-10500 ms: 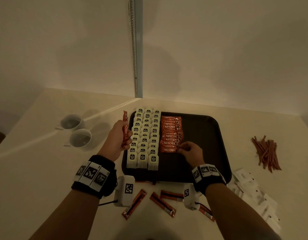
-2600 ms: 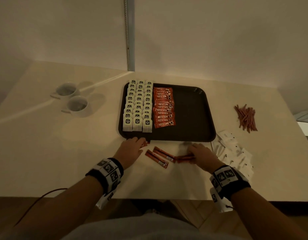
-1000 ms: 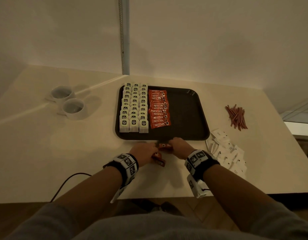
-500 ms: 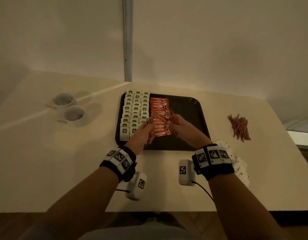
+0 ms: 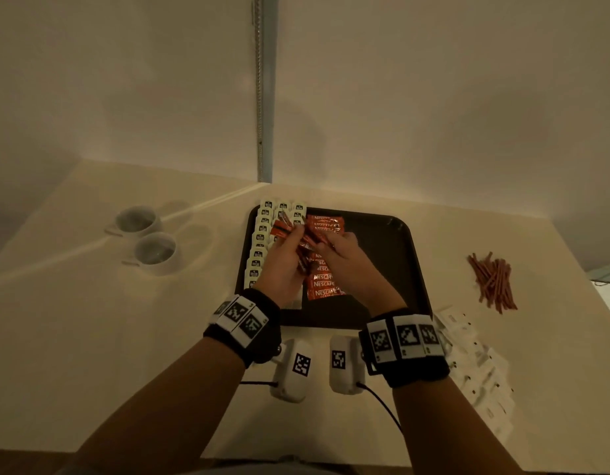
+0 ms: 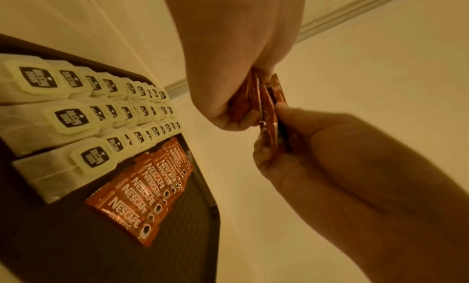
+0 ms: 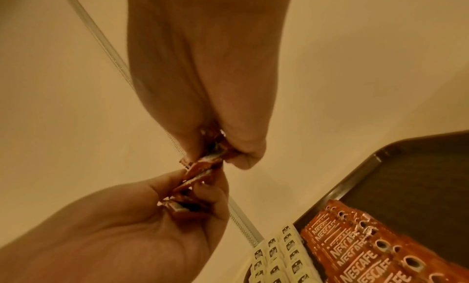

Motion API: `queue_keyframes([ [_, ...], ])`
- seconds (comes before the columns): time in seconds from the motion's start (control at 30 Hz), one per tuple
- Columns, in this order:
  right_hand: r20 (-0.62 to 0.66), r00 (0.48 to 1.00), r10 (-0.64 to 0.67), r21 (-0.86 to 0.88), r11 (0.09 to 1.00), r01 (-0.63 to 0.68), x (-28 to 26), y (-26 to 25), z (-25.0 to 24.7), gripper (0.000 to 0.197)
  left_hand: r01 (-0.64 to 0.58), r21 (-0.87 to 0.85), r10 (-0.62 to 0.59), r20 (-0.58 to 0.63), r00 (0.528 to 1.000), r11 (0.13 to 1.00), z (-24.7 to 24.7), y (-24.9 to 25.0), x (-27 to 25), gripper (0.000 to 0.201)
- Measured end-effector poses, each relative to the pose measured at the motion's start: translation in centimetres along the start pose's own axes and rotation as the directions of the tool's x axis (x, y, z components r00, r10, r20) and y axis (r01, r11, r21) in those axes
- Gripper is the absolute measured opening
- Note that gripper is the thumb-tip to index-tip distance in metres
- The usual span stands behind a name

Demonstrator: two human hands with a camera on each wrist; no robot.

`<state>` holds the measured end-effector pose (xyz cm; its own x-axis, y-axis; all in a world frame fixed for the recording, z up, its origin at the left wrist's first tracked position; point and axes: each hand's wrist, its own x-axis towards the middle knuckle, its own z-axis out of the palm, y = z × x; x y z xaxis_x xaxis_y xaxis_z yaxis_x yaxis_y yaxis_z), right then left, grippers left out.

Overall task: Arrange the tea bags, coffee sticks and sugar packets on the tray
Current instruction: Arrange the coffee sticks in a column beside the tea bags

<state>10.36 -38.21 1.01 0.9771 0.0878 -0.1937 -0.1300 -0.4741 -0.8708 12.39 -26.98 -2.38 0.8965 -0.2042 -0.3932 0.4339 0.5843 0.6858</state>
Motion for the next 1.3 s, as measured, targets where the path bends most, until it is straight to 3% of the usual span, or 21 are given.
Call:
queue_keyframes([
  [0.17, -0.214, 0.975, -0.061, 0.003, 0.998, 0.063, 1.2, 0.0, -0.1, 0.034, -0.051, 0.121, 0.046, 0.042, 0.998, 0.991, 0.2, 0.6, 0.3, 0.029],
  [0.23, -0.243, 0.964, -0.11, 0.008, 0.993, 0.115, 1.7, -0.2, 0.2, 0.035, -0.074, 0.167, 0.059, 0.094, 0.994, 0.983, 0.5, 0.7, 0.4, 0.041],
  [0.33, -0.227, 0.954, -0.198, -0.021, 0.98, 0.199, 2.1, -0.6, 0.7, 0.031, -0.052, 0.171, 0.029, 0.135, 0.99, 0.984, 1.1, 0.8, 0.6, 0.057],
  [0.4, -0.218, 0.936, -0.278, -0.159, 0.956, 0.247, 2.4, -0.7, 0.7, 0.031, -0.024, 0.146, 0.007, 0.115, 0.993, 0.989, 1.2, 0.9, 1.1, 0.056],
  [0.5, -0.054, 0.949, -0.311, -0.402, 0.876, 0.265, 2.7, -0.4, 0.0, 0.039, 0.024, 0.117, -0.031, 0.06, 0.998, 0.993, 1.0, 1.2, 1.6, 0.054],
  [0.57, -0.001, 0.97, -0.244, -0.332, 0.915, 0.23, 2.7, -0.7, -0.6, 0.038, 0.053, 0.092, -0.059, 0.057, 0.997, 0.994, 0.6, 1.4, 2.0, 0.055],
  [0.63, -0.052, 0.971, -0.234, -0.21, 0.953, 0.218, 3.0, -0.7, -1.4, 0.033, 0.107, 0.082, -0.113, 0.081, 0.99, 0.991, 0.3, 1.9, 2.2, 0.05],
  [0.7, -0.122, 0.963, -0.24, -0.145, 0.964, 0.222, 3.4, -0.3, -2.3, 0.031, 0.196, 0.132, -0.215, 0.144, 0.966, 0.972, 0.1, 2.5, 2.3, 0.05],
  [0.77, -0.074, 0.975, -0.208, 0.011, 0.978, 0.209, 3.6, 0.0, -3.0, 0.04, 0.258, 0.193, -0.295, 0.202, 0.934, 0.947, 0.2, 3.1, 2.0, 0.044],
  [0.87, -0.075, 0.975, -0.21, 0.045, 0.976, 0.214, 4.0, 0.4, -3.5, 0.032, 0.299, 0.174, -0.334, 0.228, 0.914, 0.938, 0.5, 3.5, 1.7, 0.031],
  [1.0, -0.16, 0.977, -0.139, 0.093, 0.983, 0.155, 4.5, 1.0, -4.1, 0.016, 0.274, 0.227, -0.315, 0.169, 0.934, 0.934, 0.6, 3.6, 2.0, 0.026],
  [1.17, -0.246, 0.969, -0.034, 0.259, 0.961, 0.099, 4.6, 1.9, -5.0, 0.013, 0.178, 0.183, -0.18, -0.008, 0.984, 0.967, 0.0, 3.4, 2.7, 0.027],
  [1.3, -0.286, 0.958, -0.007, 0.31, 0.946, 0.099, 4.7, 2.2, -5.1, 0.014, 0.081, 0.154, -0.086, 0.021, 0.996, 0.985, -0.6, 3.5, 2.6, 0.032],
])
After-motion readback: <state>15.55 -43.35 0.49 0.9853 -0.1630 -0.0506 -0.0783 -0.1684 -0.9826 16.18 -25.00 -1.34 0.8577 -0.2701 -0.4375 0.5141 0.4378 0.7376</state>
